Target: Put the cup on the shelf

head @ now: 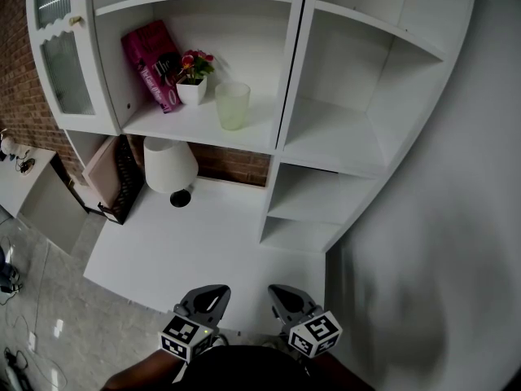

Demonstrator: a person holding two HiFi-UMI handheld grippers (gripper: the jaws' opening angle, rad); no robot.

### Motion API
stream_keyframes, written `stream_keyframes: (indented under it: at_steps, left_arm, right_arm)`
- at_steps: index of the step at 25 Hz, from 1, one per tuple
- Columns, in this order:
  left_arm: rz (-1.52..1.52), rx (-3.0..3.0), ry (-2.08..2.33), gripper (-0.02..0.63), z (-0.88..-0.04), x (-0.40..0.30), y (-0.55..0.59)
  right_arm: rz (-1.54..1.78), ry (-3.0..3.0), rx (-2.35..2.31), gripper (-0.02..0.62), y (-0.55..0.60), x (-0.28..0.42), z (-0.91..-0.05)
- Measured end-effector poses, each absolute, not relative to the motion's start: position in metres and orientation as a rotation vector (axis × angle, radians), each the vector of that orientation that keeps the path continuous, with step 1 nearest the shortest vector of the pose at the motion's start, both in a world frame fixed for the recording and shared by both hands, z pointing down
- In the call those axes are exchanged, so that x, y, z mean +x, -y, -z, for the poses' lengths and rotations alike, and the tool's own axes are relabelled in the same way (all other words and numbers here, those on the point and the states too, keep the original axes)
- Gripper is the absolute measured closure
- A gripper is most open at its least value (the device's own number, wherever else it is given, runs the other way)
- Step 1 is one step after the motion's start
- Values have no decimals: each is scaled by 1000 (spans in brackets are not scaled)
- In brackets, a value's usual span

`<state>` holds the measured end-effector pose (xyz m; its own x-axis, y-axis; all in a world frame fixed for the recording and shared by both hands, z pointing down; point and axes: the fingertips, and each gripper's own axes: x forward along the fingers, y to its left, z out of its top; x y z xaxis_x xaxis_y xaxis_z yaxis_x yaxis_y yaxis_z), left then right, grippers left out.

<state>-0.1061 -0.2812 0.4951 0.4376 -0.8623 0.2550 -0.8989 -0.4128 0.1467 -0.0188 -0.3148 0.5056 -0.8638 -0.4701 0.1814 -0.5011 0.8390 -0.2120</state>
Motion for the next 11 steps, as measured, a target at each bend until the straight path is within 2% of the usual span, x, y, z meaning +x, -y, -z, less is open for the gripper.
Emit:
stream_keyframes:
  at_steps: [11]
  left_arm:
    - [-211,2426,1537,596,-495,-110,283]
  right_arm:
    - [-390,2893,764,592,316,-20,-504]
